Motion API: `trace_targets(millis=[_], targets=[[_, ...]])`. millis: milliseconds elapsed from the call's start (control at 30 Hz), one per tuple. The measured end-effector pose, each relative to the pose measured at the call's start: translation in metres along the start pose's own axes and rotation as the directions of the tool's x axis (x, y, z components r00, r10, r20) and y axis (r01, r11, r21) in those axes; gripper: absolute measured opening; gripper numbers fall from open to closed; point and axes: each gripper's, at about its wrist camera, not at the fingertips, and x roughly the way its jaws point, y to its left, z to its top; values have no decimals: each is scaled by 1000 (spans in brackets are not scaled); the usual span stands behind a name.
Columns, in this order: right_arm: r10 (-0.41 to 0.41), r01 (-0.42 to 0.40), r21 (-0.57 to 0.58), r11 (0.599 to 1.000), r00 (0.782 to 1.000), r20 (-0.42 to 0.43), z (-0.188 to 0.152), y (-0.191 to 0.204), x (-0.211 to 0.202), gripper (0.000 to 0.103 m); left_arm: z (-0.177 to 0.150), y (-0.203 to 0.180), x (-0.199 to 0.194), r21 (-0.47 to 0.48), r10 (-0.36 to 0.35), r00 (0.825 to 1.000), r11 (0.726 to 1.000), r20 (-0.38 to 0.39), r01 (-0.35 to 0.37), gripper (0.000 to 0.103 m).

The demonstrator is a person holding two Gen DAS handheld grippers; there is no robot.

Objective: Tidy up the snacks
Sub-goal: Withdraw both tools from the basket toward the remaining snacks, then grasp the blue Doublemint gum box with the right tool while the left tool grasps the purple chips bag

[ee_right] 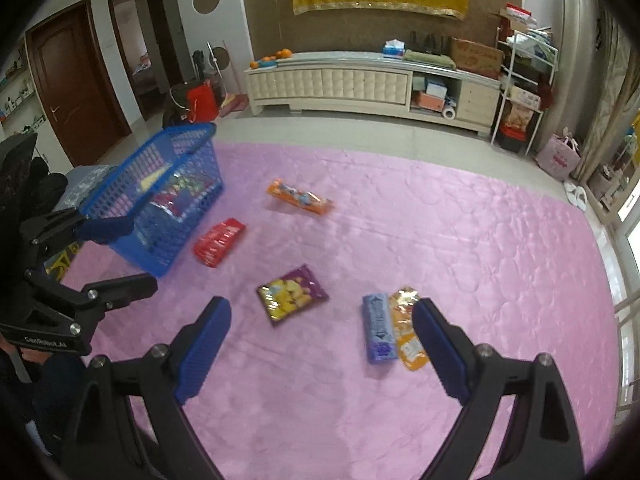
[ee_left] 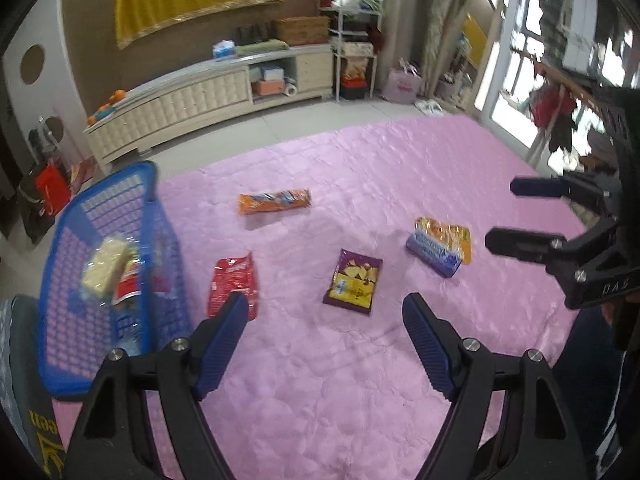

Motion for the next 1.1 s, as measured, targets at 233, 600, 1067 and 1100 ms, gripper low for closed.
trace_targets(millis=[233, 600, 1067, 1100], targets=[[55, -53, 41, 998, 998, -40, -20, -30, 44, 94, 2, -11, 57, 23, -30, 996, 999, -88, 32, 78], [86, -80, 67, 995, 992, -88, -33, -56, 94, 71, 8, -15, 130, 61, -59, 978, 996, -200, 72, 78], [63, -53, 75, 996, 988, -138, -42, -65, 115, 50, 12, -34, 166, 130, -49, 968, 988, -247, 84, 78], [57, -47, 69, 996, 988, -143, -42, -65, 116, 47, 12, -35, 167, 133, -48, 968, 988, -245, 83, 78]])
